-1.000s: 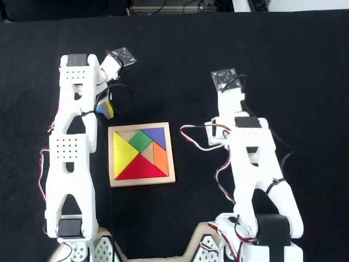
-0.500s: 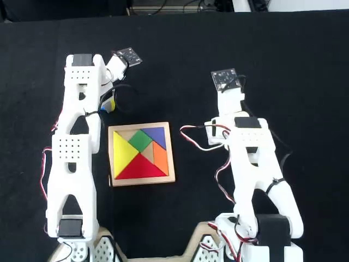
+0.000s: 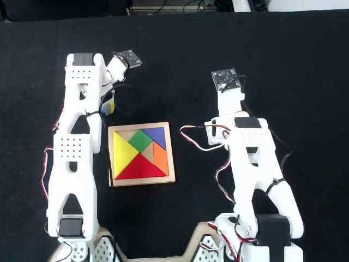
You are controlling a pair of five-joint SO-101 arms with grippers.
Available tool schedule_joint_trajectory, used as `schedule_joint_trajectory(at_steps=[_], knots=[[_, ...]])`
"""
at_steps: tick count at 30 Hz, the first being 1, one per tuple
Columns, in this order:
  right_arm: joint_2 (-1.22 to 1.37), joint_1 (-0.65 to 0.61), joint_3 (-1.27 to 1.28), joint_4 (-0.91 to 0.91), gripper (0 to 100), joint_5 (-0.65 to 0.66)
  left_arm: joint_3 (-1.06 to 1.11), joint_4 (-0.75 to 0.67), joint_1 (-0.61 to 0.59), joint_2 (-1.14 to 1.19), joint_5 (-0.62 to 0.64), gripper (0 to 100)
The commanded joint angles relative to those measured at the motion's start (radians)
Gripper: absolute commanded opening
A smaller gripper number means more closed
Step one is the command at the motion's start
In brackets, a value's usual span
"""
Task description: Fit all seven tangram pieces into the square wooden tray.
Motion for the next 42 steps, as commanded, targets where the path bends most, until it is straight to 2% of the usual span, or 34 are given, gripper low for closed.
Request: schedule_joint_trajectory(at_steps=[1, 7, 11, 15, 19, 23, 28, 33, 42], knots=[[-0.035, -0.011, -0.005, -0.015, 1.2, 0.011, -0.093, 0.034, 0.019, -0.032, 0.006, 10], [-0.035, -0.009, -0.005, -0.015, 1.2, 0.011, 0.065, 0.035, 0.068, -0.199, -0.066, 10], [-0.035, -0.009, -0.007, -0.015, 1.2, 0.011, 0.315, 0.035, 0.114, -0.381, -0.120, 10], [-0.035, -0.009, -0.007, -0.015, 1.2, 0.011, 0.552, 0.031, 0.170, -0.606, -0.164, 4], [-0.036, -0.008, -0.007, -0.015, 1.2, 0.011, 0.763, 0.025, 0.229, -0.798, -0.212, 7], [-0.036, 0.014, -0.010, -0.015, 1.2, 0.011, 1.003, -0.106, 0.262, -0.882, -0.282, 9], [-0.039, 0.032, -0.012, -0.015, 1.2, 0.011, 1.247, -0.328, 0.285, -0.905, -0.305, 9], [-0.036, 0.028, -0.013, -0.017, 1.2, 0.011, 1.300, -0.431, 0.291, -0.908, -0.318, 9], [-0.036, 0.028, -0.013, -0.017, 1.2, 0.011, 1.299, -0.433, 0.285, -0.899, -0.370, 10]])
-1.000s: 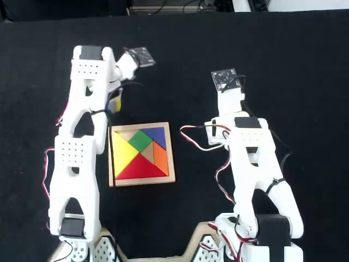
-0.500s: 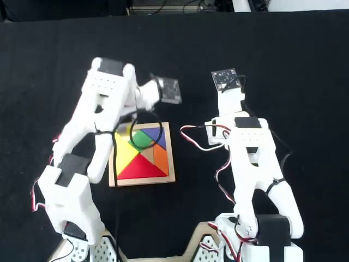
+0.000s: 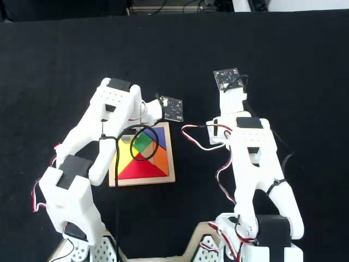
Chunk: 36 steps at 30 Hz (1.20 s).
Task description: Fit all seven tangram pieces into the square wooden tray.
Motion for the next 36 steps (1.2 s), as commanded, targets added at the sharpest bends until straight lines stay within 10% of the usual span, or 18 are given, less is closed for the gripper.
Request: schedule_joint_trajectory(at_steps=[1, 36], knots=[[-0.031, 0.012, -0.013, -0.015, 1.2, 0.011, 0.001, -0.006, -0.007, -0.052, -0.009, 13], [-0.031, 0.012, -0.013, -0.015, 1.2, 0.011, 0.008, 0.018, -0.071, -0.061, -0.031, 23]])
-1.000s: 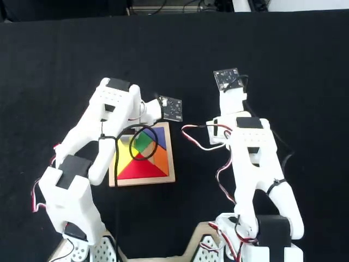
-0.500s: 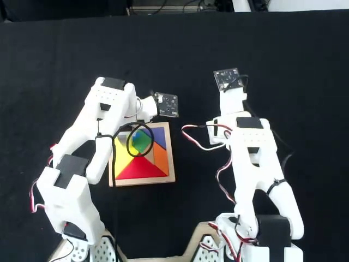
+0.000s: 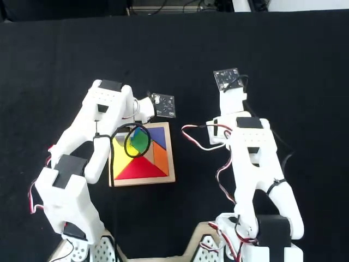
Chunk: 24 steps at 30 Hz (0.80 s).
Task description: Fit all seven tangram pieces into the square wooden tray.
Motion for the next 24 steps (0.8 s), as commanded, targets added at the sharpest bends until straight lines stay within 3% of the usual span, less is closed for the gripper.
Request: schedule_joint_trajectory(at_steps=[1, 4, 7, 10, 18, 20, 24], knots=[[-0.031, 0.012, -0.013, -0.015, 1.2, 0.011, -0.059, 0.118, -0.013, -0.055, -0.028, 23], [-0.033, 0.012, -0.013, -0.015, 1.2, 0.011, -0.154, 0.196, -0.008, -0.055, 0.017, 23], [-0.035, 0.012, -0.013, -0.015, 1.2, 0.011, -0.262, 0.192, 0.022, -0.055, 0.141, 23], [-0.035, 0.012, -0.012, -0.015, 1.2, 0.011, -0.292, 0.133, 0.067, -0.044, 0.264, 23], [-0.033, 0.012, -0.012, -0.015, 1.2, 0.011, -0.048, -0.126, 0.064, -0.057, 0.282, 23], [-0.033, 0.012, -0.012, -0.015, 1.2, 0.011, -0.099, -0.083, 0.018, -0.100, 0.334, 23], [-0.038, 0.012, -0.013, -0.015, 1.2, 0.005, -0.271, 0.094, -0.061, -0.281, 0.629, 23]])
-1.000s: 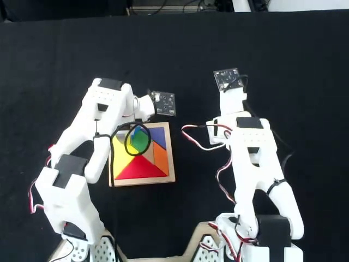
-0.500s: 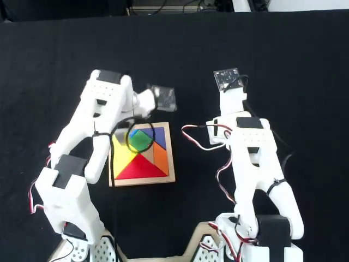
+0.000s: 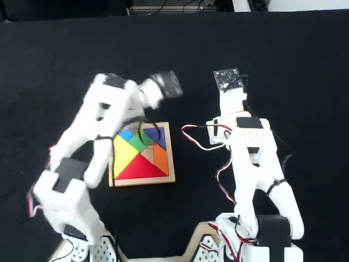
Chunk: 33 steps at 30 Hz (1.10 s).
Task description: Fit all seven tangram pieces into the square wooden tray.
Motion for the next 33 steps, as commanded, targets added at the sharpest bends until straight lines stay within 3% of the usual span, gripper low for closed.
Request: schedule_joint_trajectory(at_steps=[1, 5, 10, 15, 18, 25, 29, 33], knots=[[-0.038, 0.012, -0.015, -0.015, 1.2, 0.003, -0.165, 0.157, -0.064, -0.213, 0.249, 23], [-0.038, 0.015, -0.044, -0.002, 1.2, 0.002, -0.170, 0.292, -0.125, -0.411, 0.313, 23], [-0.038, -0.037, -0.185, 0.255, 1.3, 0.009, 0.151, 0.296, -0.291, -0.545, 0.374, 23], [-0.030, -0.222, -0.275, 0.420, 1.1, 0.031, 0.636, 0.106, -0.363, -0.612, 0.480, 23], [-0.030, -0.417, -0.236, 0.482, 1.1, 0.152, 0.825, 0.020, -0.400, -0.677, 0.485, 23], [-0.028, -0.779, -0.154, 0.342, 1.1, 0.219, 0.977, -0.198, -0.914, -0.795, 0.480, 23], [0.022, -0.919, -0.180, 0.296, 1.1, 0.219, 1.162, -0.331, -1.095, -0.795, 0.396, 23], [0.189, -0.959, -0.282, 0.285, 1.1, 0.173, 1.253, -0.443, -1.262, -0.796, 0.362, 23]])
